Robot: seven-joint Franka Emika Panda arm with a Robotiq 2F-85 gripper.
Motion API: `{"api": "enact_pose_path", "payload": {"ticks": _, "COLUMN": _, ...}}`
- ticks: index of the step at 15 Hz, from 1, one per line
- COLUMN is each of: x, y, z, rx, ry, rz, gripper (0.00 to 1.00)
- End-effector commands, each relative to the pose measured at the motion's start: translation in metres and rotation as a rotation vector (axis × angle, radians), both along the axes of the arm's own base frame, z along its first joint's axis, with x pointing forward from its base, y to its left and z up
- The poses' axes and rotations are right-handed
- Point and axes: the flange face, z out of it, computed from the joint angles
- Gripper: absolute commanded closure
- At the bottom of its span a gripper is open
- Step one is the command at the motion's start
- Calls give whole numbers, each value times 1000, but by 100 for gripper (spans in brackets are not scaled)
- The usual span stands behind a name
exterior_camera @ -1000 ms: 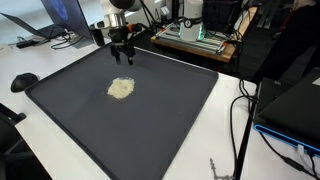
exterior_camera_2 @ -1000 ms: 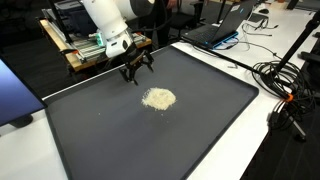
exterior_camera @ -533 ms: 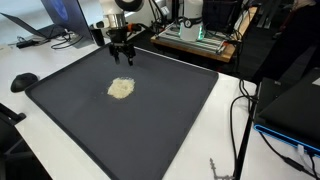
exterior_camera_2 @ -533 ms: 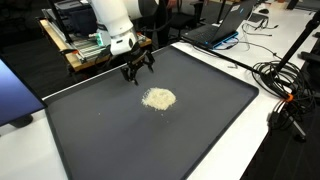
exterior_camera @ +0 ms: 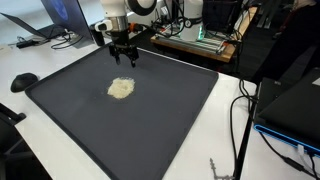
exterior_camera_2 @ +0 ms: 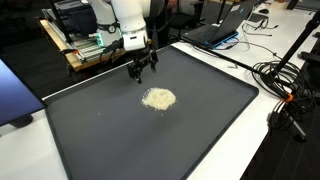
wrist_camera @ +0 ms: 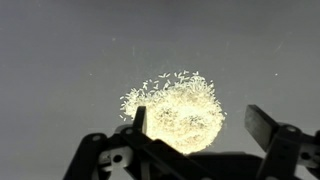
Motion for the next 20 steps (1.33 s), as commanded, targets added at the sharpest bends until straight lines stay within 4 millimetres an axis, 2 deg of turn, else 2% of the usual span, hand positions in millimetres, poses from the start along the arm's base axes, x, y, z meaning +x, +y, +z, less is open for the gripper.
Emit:
{"api": "enact_pose_path", "payload": {"ticks": 1, "x": 6, "y": 7, "z": 8, "rx": -71, "ry": 28, "rz": 9, "gripper": 0}}
{"api": "enact_pose_path", "payload": {"ticks": 9, "x": 17, "y": 36, "z": 10, "rx": -150, "ry": 27, "rz": -1, "gripper": 0}}
{"api": "enact_pose_path", "payload": {"ticks": 17, "x": -13, "y": 60, "z": -3, "rx": -123, "ry": -126, "rz": -6, "gripper": 0}}
{"api": "enact_pose_path", "payload": {"ticks": 20, "x": -32, "y": 59, "z": -7, "rx": -123, "ry": -209, "rz": -32, "gripper": 0}}
